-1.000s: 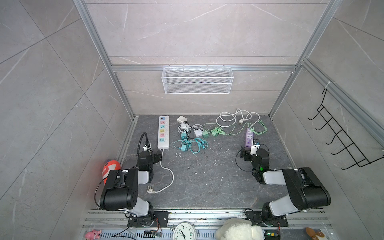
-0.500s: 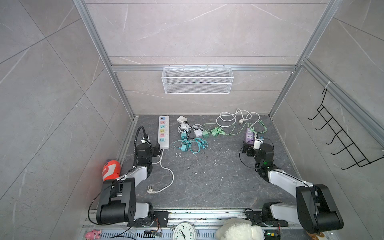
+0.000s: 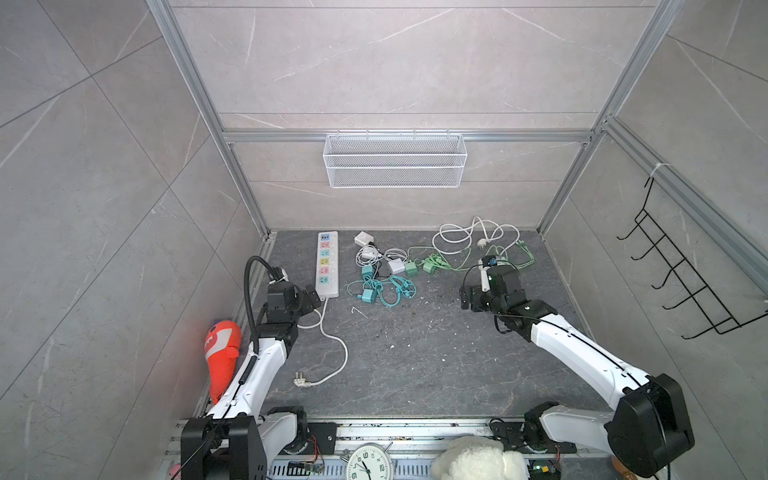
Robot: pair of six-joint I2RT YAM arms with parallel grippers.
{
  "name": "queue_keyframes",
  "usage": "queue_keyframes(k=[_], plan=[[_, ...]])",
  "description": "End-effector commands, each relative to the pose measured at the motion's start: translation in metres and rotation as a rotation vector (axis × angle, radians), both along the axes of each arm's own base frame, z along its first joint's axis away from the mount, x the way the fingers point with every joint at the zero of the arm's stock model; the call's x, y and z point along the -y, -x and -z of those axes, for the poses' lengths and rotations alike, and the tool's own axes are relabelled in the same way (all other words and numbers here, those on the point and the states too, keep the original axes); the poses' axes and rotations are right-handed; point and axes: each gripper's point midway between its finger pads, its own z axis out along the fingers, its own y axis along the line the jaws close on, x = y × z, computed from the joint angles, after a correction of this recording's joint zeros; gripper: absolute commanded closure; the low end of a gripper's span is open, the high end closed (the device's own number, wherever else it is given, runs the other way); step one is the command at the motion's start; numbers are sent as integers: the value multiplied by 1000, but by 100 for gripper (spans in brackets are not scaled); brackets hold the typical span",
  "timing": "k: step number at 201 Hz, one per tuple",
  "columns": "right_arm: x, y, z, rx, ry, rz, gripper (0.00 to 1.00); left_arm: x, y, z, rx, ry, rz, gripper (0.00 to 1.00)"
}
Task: Insert the plug
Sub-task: 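Move the left gripper over the white power strip while the right advances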
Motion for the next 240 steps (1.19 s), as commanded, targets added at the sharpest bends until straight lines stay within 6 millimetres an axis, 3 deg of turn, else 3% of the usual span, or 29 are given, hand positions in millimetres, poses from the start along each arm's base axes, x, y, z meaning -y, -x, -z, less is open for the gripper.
queue_keyframes(k=[1,35,64,96,135,167,203,240], plan=[[14,29,0,-69,58,109,1,15,21,29,-198,118,7,0],[31,52,-2,-79,102,229,1,16,29,35,-245,192,-62,0],[54,65,-5,-104,183,373,1,28,34,33,-252,306,-80,0],[57,72,-7,-135,189,416,1,43,39,24,-268,350,-2,0],[25,69,5,-172,100,272,1,34,49,16,-255,273,0,0],[4,73,7,-172,21,174,1,36,48,27,-334,276,2,0],[-6,75,7,-182,-3,119,1,43,29,39,-384,288,42,0],[-21,69,12,-210,-17,68,1,42,-2,35,-375,270,44,0]])
